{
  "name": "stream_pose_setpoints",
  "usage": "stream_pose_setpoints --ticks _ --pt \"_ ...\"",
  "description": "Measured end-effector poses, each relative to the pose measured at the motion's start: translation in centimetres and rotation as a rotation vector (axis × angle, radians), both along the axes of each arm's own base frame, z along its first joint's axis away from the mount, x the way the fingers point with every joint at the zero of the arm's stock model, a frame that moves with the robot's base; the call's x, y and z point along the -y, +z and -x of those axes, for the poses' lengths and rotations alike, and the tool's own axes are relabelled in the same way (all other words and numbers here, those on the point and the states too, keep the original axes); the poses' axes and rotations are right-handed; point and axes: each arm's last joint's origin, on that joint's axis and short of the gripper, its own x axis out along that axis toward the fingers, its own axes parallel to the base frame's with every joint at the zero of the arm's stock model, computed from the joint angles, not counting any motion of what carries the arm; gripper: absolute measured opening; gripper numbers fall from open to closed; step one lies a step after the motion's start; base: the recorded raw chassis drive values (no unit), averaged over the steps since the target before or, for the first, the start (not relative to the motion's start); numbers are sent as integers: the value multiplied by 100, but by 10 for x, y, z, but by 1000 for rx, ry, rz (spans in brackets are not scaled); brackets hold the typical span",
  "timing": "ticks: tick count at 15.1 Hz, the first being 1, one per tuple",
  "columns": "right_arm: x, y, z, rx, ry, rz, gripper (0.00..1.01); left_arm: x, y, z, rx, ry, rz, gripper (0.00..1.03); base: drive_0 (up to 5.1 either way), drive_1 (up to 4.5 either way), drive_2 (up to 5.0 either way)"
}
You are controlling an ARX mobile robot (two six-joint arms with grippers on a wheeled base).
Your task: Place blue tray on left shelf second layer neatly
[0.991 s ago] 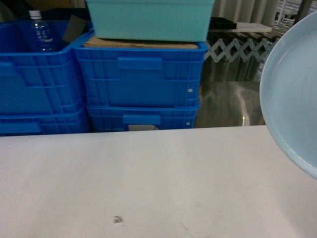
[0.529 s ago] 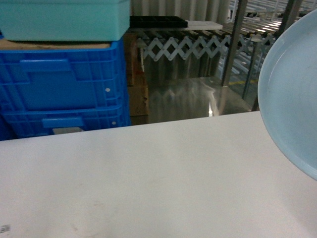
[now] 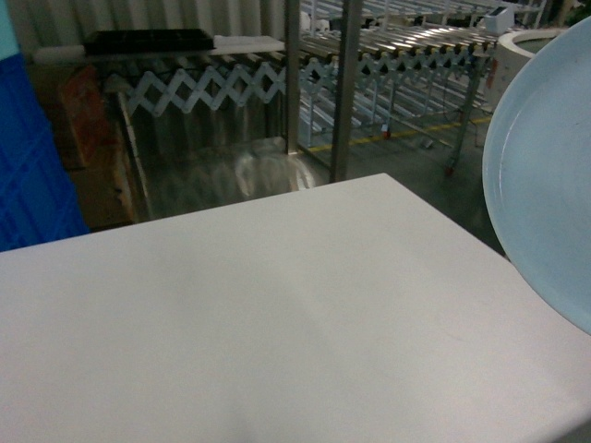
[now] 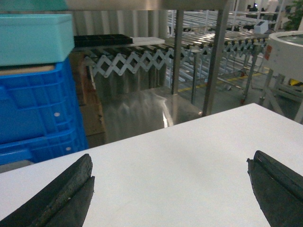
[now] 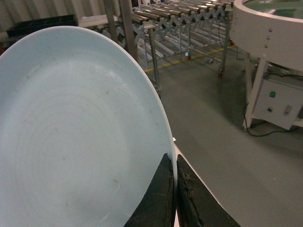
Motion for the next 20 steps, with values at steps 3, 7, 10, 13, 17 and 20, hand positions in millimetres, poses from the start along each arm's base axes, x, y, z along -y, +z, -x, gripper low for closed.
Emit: stream_pose_setpoints --ticks 3,7,10,13,17,20 --pt "0 0 0 -2 0 0 2 0 0 0 0 2 0 98 481 -264 -264" --pt "0 0 0 1 0 0 2 0 0 0 -5 2 0 98 481 -264 -264" --pt "0 0 0 0 0 0 2 0 0 0 -5 3 0 98 481 -264 -264" --pt "0 0 0 0 0 0 2 0 0 0 -3 1 0 98 481 -264 -264" --pt "1 -1 0 -2 -16 0 2 0 0 0 -2 -2 0 98 481 -264 -264" --pt "0 -1 0 -2 1 -1 2 0 0 0 -2 1 0 98 481 -264 -264"
